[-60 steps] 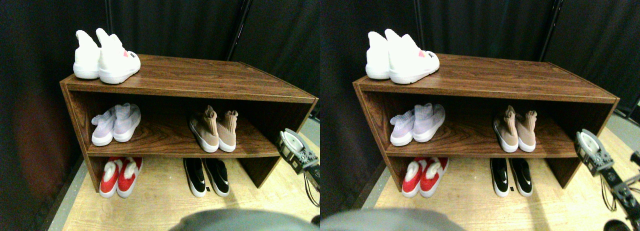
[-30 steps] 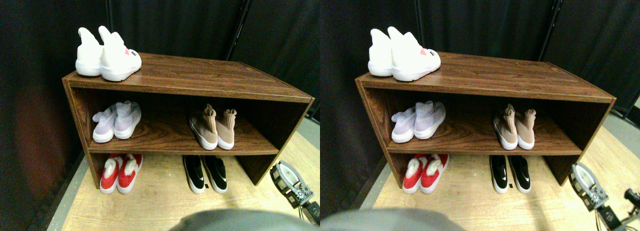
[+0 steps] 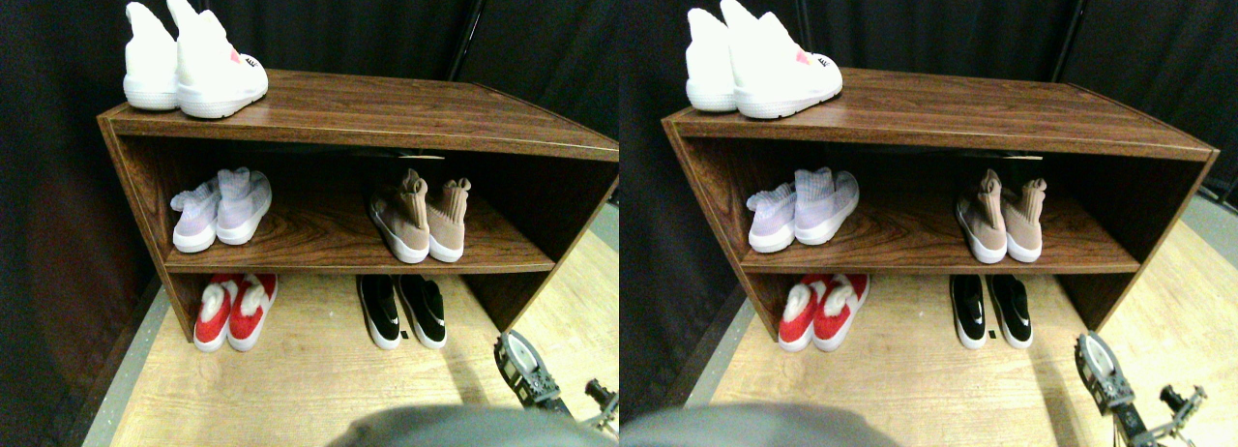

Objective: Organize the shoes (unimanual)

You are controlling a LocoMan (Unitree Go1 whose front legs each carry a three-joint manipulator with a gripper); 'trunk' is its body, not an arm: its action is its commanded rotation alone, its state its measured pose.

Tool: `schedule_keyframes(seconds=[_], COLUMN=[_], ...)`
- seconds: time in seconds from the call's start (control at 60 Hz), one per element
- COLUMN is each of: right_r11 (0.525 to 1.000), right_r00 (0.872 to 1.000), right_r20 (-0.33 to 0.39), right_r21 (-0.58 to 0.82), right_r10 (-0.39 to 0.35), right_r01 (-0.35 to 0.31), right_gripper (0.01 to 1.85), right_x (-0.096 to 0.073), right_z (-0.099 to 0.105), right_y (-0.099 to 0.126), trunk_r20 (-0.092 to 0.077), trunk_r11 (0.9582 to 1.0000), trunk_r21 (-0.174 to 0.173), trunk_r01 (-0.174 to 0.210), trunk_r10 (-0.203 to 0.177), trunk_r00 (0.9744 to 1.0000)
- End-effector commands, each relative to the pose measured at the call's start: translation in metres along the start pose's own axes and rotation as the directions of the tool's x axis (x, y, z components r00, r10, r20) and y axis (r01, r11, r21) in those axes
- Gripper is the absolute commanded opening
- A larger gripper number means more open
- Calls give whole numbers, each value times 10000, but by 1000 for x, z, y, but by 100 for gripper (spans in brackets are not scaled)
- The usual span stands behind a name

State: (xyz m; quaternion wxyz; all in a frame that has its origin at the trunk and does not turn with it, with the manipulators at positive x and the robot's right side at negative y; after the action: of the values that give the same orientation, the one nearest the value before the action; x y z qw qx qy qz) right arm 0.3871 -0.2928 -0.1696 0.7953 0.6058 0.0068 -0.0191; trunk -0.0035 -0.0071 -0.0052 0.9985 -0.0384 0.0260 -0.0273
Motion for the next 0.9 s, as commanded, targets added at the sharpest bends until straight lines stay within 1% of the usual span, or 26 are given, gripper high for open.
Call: schedule_keyframes(seconds=[0.017,0.033,0.067,0.083,0.133,0.217,0.233,0.283,0.35,0.383,0.417,0.467,0.517,0.633,0.75,0.8,0.9], right_r11=[9974,9966,9960,9948,9950,9942,9950,9960,9946,9934,9930,9905,9894,9891,9877,9853,9833], right_r00=[9994,9994,9992,9980,9969,9963,9939,9943,9926,9919,9917,9877,9861,9854,9799,9772,9736], right_r20=[252,224,264,462,549,591,774,724,842,810,795,963,1029,1014,1292,1379,1503], right_r21=[684,790,840,938,857,915,683,473,636,674,705,732,768,690,568,787,862], right_r10=[-224,-272,-312,-435,-558,-627,-780,-787,-871,-982,-1006,-1235,-1308,-1365,-1520,-1612,-1717], right_r01=[206,253,289,391,510,571,728,754,819,929,951,1167,1233,1300,1458,1515,1601], right_gripper=[6,6,6,6,6,6,6,6,6,6,6,6,6,6,6,6,6], right_x=[9,12,13,14,21,26,30,33,38,46,48,55,58,69,81,87,90], right_z=[2,3,3,2,3,4,4,4,3,5,5,5,6,8,12,14,12], right_y=[-9,-12,-13,-14,-20,-25,-28,-28,-29,-32,-33,-35,-36,-39,-44,-46,-48], trunk_r20=[-204,-261,-261,-275,-290,-289,-289,-289,-289,-275,-275,-273,-273,-247,-258,-268,-251], trunk_r11=[9994,9994,9994,9993,9993,9993,9993,9993,9993,9991,9991,9990,9990,9988,9986,9985,9983], trunk_r21=[-310,-311,-311,-312,-321,-302,-302,-302,-302,-329,-329,-342,-342,-378,-405,-421,-450], trunk_r01=[-153,-175,-175,-190,-207,-225,-225,-225,-225,-256,-256,-274,-274,-309,-352,-362,-379], trunk_r10=[147,167,167,181,197,216,216,216,216,247,247,265,265,299,342,351,368], trunk_r00=[9997,9995,9995,9995,9994,9993,9993,9993,9993,9993,9993,9993,9993,9992,9991,9990,9990])
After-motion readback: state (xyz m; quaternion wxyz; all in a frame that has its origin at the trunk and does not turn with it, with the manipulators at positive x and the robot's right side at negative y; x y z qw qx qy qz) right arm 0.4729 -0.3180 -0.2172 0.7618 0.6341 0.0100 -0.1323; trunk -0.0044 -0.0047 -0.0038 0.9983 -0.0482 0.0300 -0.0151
